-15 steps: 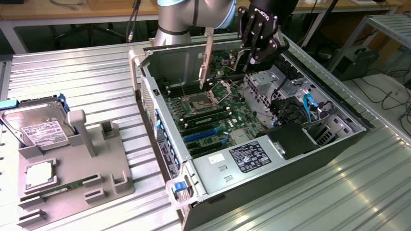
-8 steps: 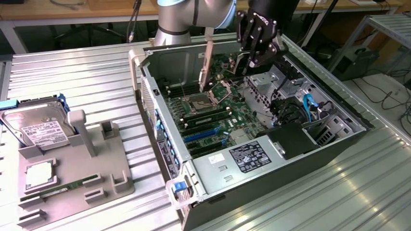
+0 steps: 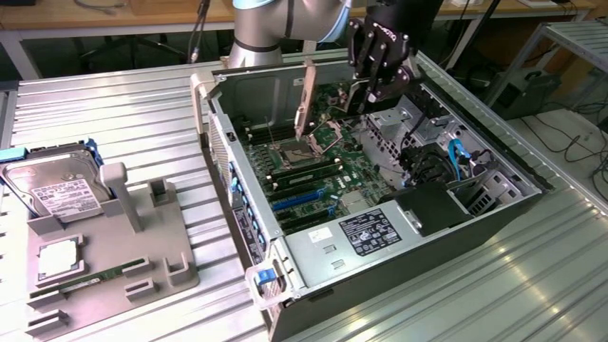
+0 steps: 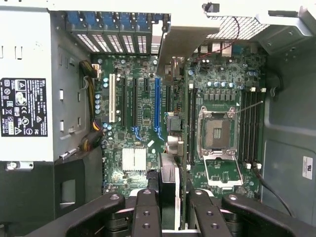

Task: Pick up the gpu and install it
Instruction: 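Insert the gpu into the slot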

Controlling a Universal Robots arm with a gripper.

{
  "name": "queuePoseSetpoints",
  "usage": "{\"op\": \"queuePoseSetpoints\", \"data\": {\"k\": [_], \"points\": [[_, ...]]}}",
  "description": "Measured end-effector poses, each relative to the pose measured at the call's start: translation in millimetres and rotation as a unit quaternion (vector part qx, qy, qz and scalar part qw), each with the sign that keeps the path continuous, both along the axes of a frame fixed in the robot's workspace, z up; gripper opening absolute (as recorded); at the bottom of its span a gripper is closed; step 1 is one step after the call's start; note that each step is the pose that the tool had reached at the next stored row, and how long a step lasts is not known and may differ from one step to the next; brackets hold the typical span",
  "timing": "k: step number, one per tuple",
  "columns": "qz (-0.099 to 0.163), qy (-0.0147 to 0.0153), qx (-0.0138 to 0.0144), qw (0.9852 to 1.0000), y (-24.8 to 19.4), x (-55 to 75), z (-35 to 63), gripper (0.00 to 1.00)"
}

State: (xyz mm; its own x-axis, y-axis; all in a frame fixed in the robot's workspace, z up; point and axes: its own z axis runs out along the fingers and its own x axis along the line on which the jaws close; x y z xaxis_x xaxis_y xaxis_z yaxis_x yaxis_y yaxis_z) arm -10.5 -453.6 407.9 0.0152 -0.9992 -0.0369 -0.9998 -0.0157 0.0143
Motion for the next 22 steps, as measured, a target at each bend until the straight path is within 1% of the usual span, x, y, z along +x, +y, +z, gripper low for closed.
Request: {"op": "queuePoseSetpoints", "data": {"k": [6,8,15,18,22], "points": [[0.001,0.0,0.0001,1.0,0.0,0.0,-6.4,0.28],[0.001,0.0,0.0005,1.0,0.0,0.0,-7.5,0.28],[0.002,0.0,0.0007,1.0,0.0,0.0,-13.1,0.28],[0.006,0.0,0.0018,1.0,-0.7,-2.0,-17.5,0.28],[0.006,0.0,0.0022,1.0,-0.7,-3.5,-20.4,0.28]]}}
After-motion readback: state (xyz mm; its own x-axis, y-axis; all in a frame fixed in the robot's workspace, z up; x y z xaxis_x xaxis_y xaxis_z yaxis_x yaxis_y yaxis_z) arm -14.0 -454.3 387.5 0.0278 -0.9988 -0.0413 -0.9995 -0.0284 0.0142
